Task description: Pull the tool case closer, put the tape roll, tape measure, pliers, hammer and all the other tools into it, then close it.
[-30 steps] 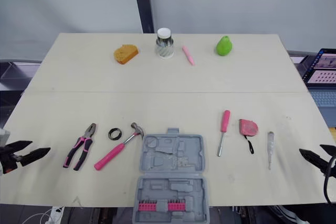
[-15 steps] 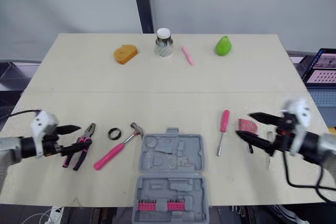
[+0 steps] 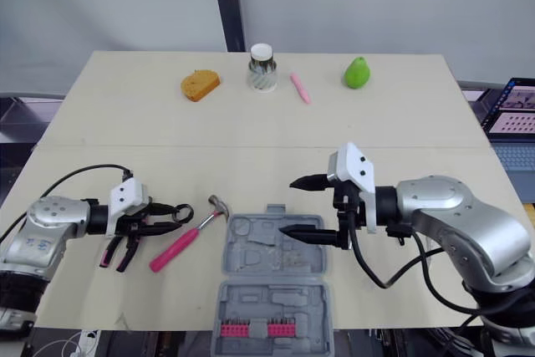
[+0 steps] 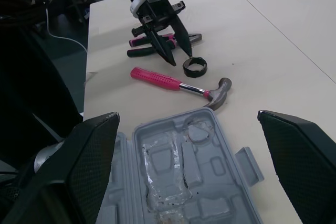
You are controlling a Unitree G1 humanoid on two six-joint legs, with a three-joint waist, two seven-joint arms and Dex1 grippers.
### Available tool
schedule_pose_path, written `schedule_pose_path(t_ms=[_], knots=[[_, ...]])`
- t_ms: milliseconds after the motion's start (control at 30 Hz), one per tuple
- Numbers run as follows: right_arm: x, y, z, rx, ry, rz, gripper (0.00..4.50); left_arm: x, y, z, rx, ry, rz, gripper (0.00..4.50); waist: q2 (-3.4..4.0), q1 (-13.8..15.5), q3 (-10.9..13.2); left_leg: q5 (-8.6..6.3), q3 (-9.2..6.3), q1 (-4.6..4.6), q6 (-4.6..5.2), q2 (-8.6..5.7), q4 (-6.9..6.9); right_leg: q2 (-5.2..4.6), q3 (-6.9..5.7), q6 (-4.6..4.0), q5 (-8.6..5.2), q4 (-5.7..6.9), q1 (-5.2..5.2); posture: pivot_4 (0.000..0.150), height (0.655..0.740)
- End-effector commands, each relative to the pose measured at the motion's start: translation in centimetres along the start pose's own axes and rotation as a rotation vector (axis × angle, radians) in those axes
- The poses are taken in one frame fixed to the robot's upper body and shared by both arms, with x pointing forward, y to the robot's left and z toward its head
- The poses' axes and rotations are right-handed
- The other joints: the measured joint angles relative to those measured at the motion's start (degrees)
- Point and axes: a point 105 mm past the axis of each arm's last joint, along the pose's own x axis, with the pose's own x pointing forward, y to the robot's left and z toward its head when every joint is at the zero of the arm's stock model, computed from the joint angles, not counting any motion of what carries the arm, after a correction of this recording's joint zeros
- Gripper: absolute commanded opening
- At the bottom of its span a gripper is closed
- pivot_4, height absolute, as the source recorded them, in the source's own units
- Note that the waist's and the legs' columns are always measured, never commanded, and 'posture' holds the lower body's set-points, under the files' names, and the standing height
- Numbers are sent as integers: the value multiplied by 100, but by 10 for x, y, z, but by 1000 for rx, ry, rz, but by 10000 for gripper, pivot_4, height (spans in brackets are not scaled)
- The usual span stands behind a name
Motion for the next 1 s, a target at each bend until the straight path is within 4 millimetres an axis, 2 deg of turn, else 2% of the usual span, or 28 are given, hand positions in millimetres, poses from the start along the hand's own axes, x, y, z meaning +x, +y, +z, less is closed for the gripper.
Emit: schedule_pose_path(t_ms=[33,267,600,1000], knots=[[2,1,5,-31,-23,-13,45000,-2,4,3,45,15,-9,16015,0,1,0,0,0,0,0,0,0,0,0,0,0,0,0,1500,7400],[8,3,4,-33,-34,-19,45000,3,13,2,87,54,-17,16015,0,-5,0,0,1,0,0,0,1,0,-1,0,0,1,0,1500,7400],[11,10,1,-33,-24,-11,45000,11,10,-8,97,88,-46,16015,-1,-4,0,0,1,0,0,0,1,0,-1,0,0,1,0,1500,7400],[11,13,-5,-21,-24,-9,45000,16,11,-10,94,84,-40,16015,-1,-5,0,0,1,0,0,0,1,0,-1,0,0,1,0,1500,7400]])
